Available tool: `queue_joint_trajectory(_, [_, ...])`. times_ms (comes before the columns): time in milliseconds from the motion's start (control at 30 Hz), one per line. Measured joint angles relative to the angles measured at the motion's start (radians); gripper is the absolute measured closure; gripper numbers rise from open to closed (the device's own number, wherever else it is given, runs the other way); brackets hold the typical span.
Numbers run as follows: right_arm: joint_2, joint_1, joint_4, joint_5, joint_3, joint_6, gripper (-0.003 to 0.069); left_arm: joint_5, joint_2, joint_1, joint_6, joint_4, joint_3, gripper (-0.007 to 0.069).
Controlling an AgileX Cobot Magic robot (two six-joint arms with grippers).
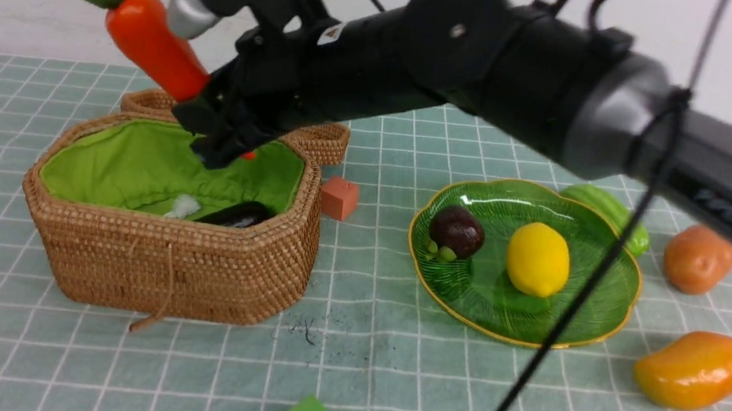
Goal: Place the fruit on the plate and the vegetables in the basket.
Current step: Use the right arm to grab a carrot and put it into the left basket, then use the right arm to grab a mango and put it into the right plate
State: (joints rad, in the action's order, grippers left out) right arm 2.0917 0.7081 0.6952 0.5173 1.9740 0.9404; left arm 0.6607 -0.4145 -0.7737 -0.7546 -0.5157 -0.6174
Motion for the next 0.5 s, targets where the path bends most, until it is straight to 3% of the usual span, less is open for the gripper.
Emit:
queue_joint_trajectory(67, [0.057,0.0,0.0,-0.015,0.036,-0.002,0.0327,-0.001,0.0,0.0,-0.001,0.004,0.0,0.0638])
queue_joint_trajectory(167, [0.103,0.0,-0.003,-0.01,0.054,-0.038,0.0154,-0.002,0.0,0.0,-0.001,0.022,0.0,0.0638])
queue_joint_trajectory(200, [0.103,0.0,-0.003,-0.01,0.054,-0.041,0.0141,-0.003,0.0,0.0,-0.001,0.024,0.0,0.0638])
queue_joint_trajectory(233, [0.101,0.0,-0.019,0.016,0.057,-0.069,0.0043,-0.004,0.0,0.0,-0.001,0.031,0.0,0.0638])
queue_joint_trajectory(267, [0.094,-0.001,-0.033,0.029,0.059,-0.088,0.0018,-0.005,0.0,0.0,-0.001,0.032,0.0,0.0638])
queue_joint_trajectory(400, [0.02,-0.022,-0.144,0.173,0.059,-0.216,-0.0001,-0.01,0.0,0.0,0.008,0.035,0.0,0.0638])
queue_joint_trajectory(500, [-0.091,-0.056,-0.29,0.39,0.062,-0.437,0.0084,-0.035,0.0,0.0,0.063,0.047,0.0,0.0638])
